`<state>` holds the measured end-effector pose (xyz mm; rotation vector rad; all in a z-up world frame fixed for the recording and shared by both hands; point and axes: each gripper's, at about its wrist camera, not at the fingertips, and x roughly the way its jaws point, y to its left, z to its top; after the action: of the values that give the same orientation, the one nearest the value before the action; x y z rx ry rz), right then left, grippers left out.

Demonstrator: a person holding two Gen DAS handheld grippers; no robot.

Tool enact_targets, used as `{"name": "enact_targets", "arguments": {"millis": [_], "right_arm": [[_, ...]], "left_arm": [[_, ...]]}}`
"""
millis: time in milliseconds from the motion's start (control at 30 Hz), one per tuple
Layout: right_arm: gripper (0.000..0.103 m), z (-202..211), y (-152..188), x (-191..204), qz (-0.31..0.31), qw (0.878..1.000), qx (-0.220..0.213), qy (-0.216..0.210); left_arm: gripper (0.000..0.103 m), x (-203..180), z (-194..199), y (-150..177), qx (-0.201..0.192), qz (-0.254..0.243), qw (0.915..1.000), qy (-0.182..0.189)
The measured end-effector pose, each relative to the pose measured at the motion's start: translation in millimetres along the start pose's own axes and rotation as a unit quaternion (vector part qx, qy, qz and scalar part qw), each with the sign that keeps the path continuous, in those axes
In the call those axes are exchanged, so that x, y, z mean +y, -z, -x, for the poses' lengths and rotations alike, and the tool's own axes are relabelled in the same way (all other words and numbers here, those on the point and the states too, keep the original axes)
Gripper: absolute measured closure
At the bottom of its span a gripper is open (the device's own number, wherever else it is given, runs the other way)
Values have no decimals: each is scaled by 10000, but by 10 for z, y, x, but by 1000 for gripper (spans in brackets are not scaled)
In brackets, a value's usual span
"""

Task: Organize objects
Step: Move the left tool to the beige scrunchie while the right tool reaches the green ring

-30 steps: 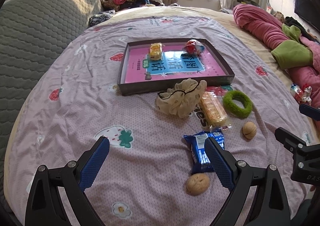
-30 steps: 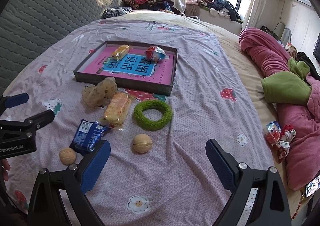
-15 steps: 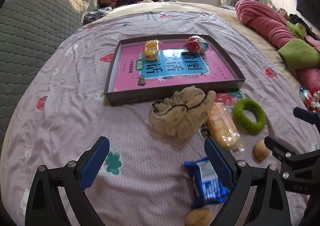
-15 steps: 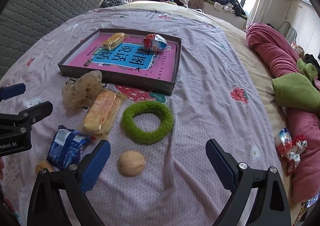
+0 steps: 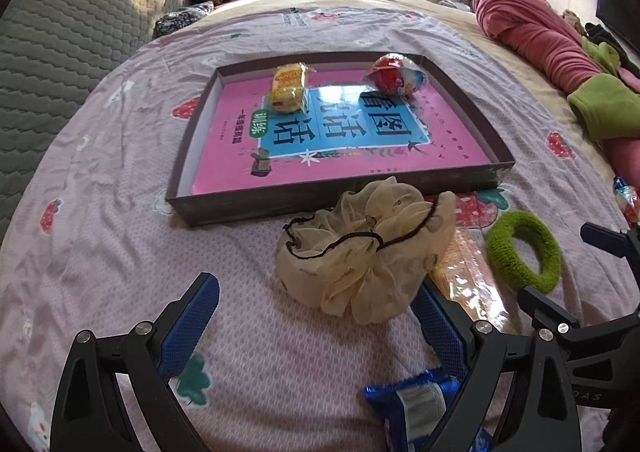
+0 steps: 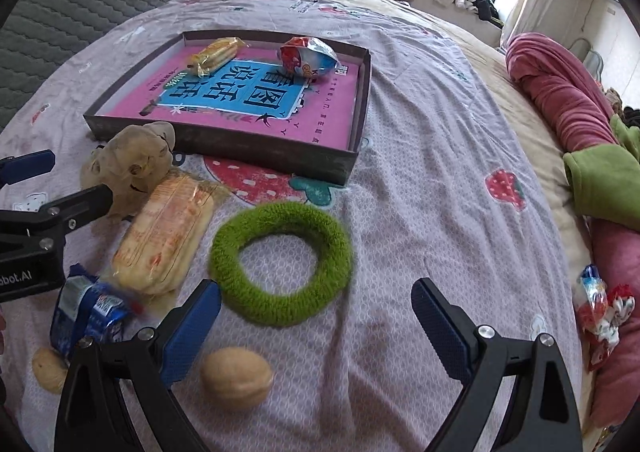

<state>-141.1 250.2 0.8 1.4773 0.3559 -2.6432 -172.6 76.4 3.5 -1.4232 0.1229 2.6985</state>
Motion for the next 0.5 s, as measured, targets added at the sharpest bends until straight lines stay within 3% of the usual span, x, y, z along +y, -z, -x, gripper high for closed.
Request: {"name": "enact_targets", "arguments": {"millis": [367, 433, 500], "right_arm": [[12, -183, -77, 72, 188, 9998, -46, -60], [14, -212, -82, 92, 216, 9997, -61, -98], [19, -229, -91, 124, 284, 9994, -90, -178]], "left_arm": [[9, 43, -276, -102, 103, 146, 9993, 337], [17, 26, -312, -115, 117, 119, 9991, 401], [53, 15, -347, -124, 162, 114, 9987, 467]]}}
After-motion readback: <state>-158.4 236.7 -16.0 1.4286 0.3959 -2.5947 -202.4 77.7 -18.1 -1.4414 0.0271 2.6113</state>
